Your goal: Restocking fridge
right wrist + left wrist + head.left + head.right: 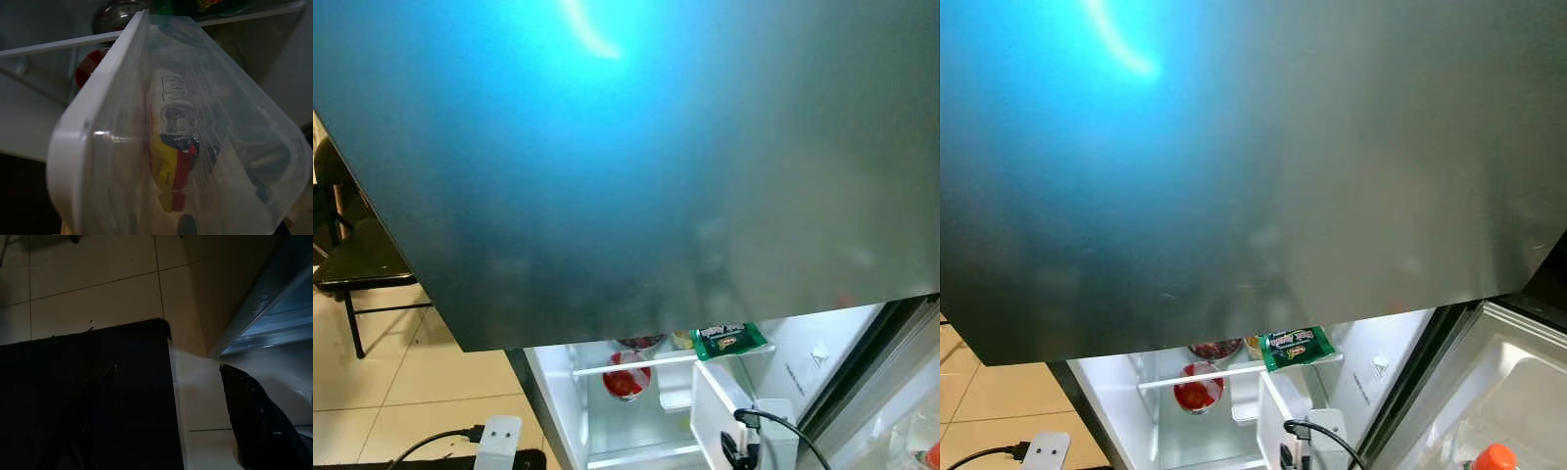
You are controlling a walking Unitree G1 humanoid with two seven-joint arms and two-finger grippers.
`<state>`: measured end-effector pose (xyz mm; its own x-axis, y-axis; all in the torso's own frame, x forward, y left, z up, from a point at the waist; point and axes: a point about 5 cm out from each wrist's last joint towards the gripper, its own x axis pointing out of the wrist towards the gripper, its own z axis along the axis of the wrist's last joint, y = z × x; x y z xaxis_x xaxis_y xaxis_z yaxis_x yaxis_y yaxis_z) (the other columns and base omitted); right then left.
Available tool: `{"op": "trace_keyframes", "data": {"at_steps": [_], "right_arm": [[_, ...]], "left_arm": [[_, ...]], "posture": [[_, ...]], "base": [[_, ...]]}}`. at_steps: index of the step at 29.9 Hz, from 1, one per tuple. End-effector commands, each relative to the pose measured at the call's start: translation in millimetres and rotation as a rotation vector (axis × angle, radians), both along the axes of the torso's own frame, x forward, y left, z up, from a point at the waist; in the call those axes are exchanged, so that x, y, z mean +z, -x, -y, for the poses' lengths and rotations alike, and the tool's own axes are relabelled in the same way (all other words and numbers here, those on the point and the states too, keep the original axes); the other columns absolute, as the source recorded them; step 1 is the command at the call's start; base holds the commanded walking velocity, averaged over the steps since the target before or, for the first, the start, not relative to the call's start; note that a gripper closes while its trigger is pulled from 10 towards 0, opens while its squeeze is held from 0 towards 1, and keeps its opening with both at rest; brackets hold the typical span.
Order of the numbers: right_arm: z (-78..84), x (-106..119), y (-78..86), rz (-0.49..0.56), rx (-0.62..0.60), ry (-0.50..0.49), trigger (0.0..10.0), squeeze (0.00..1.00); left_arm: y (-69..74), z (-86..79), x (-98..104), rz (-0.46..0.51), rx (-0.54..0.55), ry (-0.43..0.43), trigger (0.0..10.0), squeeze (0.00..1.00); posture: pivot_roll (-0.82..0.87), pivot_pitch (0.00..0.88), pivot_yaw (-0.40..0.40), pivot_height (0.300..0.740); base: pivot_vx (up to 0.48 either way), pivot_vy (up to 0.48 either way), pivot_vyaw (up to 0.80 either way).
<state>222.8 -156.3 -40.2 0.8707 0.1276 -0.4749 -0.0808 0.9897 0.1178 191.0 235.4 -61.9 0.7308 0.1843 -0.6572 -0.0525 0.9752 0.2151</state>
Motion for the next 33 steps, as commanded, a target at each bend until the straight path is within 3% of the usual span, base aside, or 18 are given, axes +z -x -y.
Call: {"op": "trace_keyframes", "data": {"at_steps": [1,10,33], "right_arm": [[0.6,-0.1,-0.7,-0.005,-0.019,-0.011,10.0,0.00],[1.3,-0.9,-0.7,-0.010,-0.029,-0.015,10.0,0.00],[2.1,-1.0,-1.0,-0.011,-0.028,-0.019,10.0,0.00]], "left_arm": [[3.0,0.3,-1.8,-0.016,-0.006,-0.002,10.0,0.00],[2.4,0.3,-1.5,-0.016,-0.007,0.000,10.0,0.00],[4.8,-1.5,-2.5,-0.024,-0.002,-0.004,10.0,0.00]], "posture": [[-0.09,0.065,0.042,0.740],[-0.09,0.065,0.040,0.740],[-0.09,0.058,0.038,0.640]], "base": [[0.000,0.000,0.00],[0.000,0.000,0.00],[0.000,0.000,0.00]]}}
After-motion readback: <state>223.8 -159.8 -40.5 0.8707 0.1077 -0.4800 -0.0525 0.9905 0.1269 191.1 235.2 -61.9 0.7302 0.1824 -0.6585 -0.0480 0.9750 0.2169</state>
